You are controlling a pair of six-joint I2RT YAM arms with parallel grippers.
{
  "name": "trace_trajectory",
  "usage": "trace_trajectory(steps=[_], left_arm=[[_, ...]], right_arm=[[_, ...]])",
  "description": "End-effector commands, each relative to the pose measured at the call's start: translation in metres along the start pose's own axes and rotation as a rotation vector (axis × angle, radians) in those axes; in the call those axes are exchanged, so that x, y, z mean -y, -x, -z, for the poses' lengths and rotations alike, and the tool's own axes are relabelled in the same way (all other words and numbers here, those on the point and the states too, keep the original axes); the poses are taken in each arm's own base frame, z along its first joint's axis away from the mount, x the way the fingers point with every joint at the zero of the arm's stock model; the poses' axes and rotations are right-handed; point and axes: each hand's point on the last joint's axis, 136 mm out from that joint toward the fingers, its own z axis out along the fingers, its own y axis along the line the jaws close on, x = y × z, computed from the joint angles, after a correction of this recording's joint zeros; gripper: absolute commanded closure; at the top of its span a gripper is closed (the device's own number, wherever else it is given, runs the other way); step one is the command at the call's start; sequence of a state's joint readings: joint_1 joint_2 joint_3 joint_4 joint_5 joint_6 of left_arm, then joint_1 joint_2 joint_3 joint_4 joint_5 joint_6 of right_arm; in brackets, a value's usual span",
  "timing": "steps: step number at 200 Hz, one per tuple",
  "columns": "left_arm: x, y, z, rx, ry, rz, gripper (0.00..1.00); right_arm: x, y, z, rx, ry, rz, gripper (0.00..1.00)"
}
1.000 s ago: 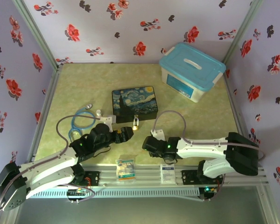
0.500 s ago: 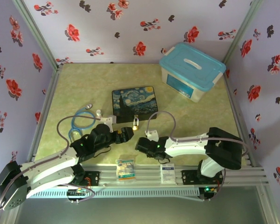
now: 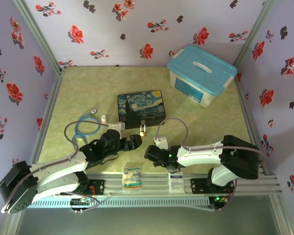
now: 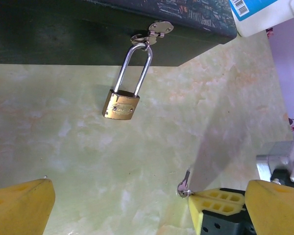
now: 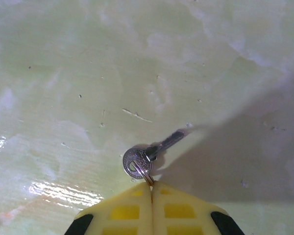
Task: Unlock a padlock with a key
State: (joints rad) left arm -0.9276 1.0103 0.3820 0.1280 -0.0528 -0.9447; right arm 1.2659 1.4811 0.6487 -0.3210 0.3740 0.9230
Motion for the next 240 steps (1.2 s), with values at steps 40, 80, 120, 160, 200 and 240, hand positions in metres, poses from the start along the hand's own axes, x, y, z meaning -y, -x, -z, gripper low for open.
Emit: trace_trajectory(steps=[40, 80, 120, 160, 200, 240], left_arm=[[0.035, 0.028, -0.002, 0.117, -0.112, 0.093, 0.03], [0.044, 0.019, -0.003, 0.155, -0.125, 0.179, 0.1], [0.048, 0.004, -0.013, 0.152, -0.138, 0.235, 0.14], [0.064, 0.007, -0.01, 0.238, -0.268, 0.386, 0.17], [0.066, 0.007, -0.013, 0.235, -0.234, 0.34, 0.13], [0.061, 0.002, -0.015, 0.228, -0.224, 0.326, 0.13]], right_arm=[[0.03, -0.014, 0.015, 0.038, 0.08, 0.154, 1.0], [0.039, -0.003, 0.029, 0.128, 0.186, 0.108, 1.0], [0.051, 0.007, 0.038, 0.193, 0.203, 0.037, 1.0], [0.044, 0.026, 0.061, 0.224, 0.238, 0.025, 1.0], [0.055, 0.01, 0.048, 0.096, 0.176, 0.028, 0.68], [0.042, 0.005, 0.031, 0.031, 0.175, 0.059, 0.45]])
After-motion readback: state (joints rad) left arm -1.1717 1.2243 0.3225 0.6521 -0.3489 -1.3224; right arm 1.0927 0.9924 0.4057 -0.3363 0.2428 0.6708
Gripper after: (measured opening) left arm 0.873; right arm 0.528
